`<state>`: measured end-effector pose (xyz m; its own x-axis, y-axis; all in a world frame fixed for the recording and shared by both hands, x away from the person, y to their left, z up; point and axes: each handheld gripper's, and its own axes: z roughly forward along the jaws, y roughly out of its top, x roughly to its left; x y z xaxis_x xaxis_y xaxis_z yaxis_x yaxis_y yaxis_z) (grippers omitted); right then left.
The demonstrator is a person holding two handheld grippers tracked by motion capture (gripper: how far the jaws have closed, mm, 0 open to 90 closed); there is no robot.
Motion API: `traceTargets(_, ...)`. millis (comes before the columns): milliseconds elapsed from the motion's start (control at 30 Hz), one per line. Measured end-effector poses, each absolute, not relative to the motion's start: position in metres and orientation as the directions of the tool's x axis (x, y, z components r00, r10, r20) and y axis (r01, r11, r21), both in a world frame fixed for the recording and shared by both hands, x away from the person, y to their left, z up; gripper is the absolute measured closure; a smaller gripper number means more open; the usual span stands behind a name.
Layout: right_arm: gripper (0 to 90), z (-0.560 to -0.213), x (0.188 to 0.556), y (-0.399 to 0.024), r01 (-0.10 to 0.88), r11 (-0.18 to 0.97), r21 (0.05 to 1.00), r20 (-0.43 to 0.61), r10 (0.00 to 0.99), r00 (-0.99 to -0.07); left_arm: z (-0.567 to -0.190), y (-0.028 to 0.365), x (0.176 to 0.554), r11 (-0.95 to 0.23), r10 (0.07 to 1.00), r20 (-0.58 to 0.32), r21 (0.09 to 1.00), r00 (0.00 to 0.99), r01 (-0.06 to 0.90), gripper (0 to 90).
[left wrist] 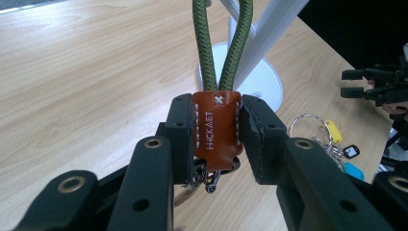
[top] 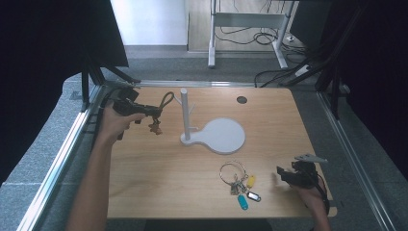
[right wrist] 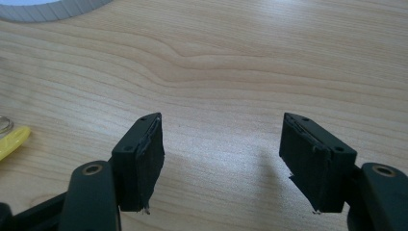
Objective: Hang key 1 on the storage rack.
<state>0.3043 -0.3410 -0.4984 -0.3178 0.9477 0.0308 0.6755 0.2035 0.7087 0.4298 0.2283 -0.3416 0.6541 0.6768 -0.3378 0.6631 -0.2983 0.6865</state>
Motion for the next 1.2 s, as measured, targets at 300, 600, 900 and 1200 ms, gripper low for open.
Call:
traceTargets(300, 32.4, -0.500, 0.305, -0.341, 0.678, 0.213, 0.704, 0.019, 0.948, -0.317, -0.344, 0.224, 0.439, -0.288, 0.660, -0.369, 0.681, 0.655, 0.674, 67.0)
traceTargets(600, 32.4, -0.499, 0.305, -0.339, 0.678, 0.217, 0.702, 0.019, 0.947, -0.322, -0.349, 0.220, 0.444, -0.294, 0.650, -0.383, 0.669, 0.656, 0.683, 67.0)
traceTargets(900, 32.4, -0.499, 0.305, -0.341, 0.679, 0.212, 0.702, 0.018, 0.949, -0.315, -0.355, 0.212, 0.445, -0.315, 0.632, -0.391, 0.658, 0.669, 0.684, 67.0)
traceTargets(1200, 32.4, -0.499, 0.305, -0.341, 0.679, 0.214, 0.702, 0.018, 0.948, -0.317, -0.364, 0.205, 0.446, -0.345, 0.625, -0.387, 0.642, 0.677, 0.685, 66.9)
